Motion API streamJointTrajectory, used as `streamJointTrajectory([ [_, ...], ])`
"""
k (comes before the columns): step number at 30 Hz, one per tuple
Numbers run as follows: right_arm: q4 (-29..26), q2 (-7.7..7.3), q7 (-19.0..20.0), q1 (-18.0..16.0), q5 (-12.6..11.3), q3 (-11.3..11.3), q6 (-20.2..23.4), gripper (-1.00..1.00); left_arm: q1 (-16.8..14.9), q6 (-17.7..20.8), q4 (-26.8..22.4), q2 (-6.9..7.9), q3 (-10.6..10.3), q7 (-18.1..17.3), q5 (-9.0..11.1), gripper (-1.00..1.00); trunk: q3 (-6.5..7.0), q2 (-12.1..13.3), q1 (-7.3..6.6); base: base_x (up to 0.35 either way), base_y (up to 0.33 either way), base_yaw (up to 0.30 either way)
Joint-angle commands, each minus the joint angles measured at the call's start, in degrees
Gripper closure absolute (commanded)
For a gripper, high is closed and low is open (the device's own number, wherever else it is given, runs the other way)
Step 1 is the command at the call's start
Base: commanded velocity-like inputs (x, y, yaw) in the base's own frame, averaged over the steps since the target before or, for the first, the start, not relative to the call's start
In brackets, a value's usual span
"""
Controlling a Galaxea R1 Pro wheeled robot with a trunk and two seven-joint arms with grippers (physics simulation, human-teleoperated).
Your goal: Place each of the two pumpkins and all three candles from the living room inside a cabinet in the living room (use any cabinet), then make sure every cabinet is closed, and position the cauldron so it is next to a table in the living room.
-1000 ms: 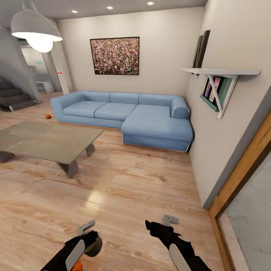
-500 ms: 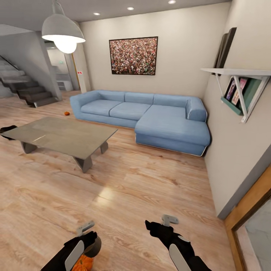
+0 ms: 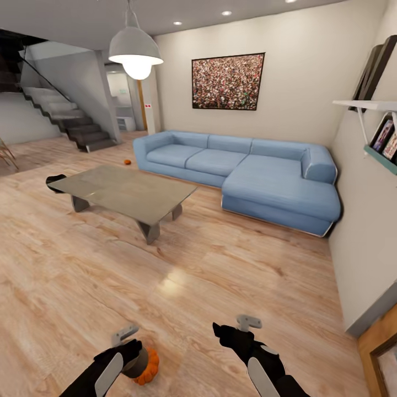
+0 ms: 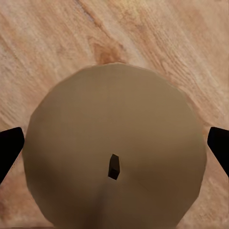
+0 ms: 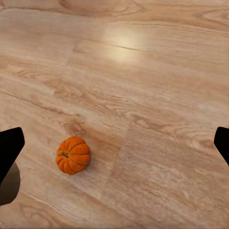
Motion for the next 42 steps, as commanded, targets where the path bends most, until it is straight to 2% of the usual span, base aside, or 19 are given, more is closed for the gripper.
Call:
streamJointTrajectory([
  [1, -0.1, -0.02, -0.52, -0.03, -0.55, 0.09, 0.09, -1.0, -0.03, 0.15, -0.12, 0.08, -0.48, 0.52, 0.5, 1.0, -0.05, -0.03, -0.02, -0.051, 0.029, 0.28],
  [12, -0.07, -0.02, -0.51, -0.03, -0.58, 0.09, 0.06, -1.0, -0.03, 0.15, -0.03, 0.09, -0.48, 0.49, 0.5, 1.0, -0.05, -0.03, -0.02, -0.101, 0.121, 0.28],
  [42, 1.09, 0.03, -0.5, -0.03, -0.8, 0.17, -1.45, -1.0, -0.03, 0.15, 0.06, 0.44, -0.48, 0.44, 1.12, 1.0, -0.05, -0.03, -0.02, -0.001, 0.002, 0.28],
])
